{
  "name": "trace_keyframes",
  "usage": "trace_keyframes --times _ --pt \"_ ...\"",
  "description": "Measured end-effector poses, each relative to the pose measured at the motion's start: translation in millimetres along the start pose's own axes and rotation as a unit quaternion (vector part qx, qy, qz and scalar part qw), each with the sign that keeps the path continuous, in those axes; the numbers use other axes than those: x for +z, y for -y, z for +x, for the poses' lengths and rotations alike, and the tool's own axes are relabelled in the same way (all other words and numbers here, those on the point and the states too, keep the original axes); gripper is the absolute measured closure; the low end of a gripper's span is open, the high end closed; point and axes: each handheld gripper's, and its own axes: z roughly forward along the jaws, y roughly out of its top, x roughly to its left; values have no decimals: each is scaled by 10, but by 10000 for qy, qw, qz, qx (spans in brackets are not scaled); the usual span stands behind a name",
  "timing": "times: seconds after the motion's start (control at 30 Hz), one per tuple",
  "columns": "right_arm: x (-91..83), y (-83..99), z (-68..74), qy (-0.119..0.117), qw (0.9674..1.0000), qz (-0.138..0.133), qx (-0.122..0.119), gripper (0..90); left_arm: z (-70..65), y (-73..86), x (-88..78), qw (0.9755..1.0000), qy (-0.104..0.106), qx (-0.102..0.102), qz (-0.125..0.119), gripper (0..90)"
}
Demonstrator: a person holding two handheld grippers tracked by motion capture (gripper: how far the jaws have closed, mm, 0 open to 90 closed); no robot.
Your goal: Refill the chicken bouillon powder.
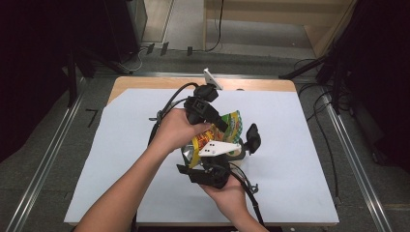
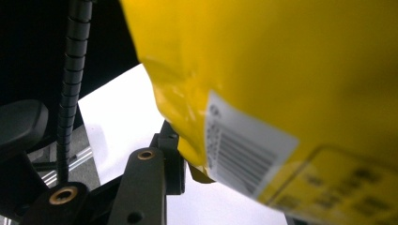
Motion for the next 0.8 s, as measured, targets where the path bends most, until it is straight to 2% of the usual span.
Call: trace_keyframes --times 0.53,0.8 --pt "7 -3 6 -39 10000 31 -11 632 -12 -21 13 9999 -88 54 48 844" --pt "35 27 21 -10 10000 68 -50 639 -54 1 23 9997 -125 148 135 848"
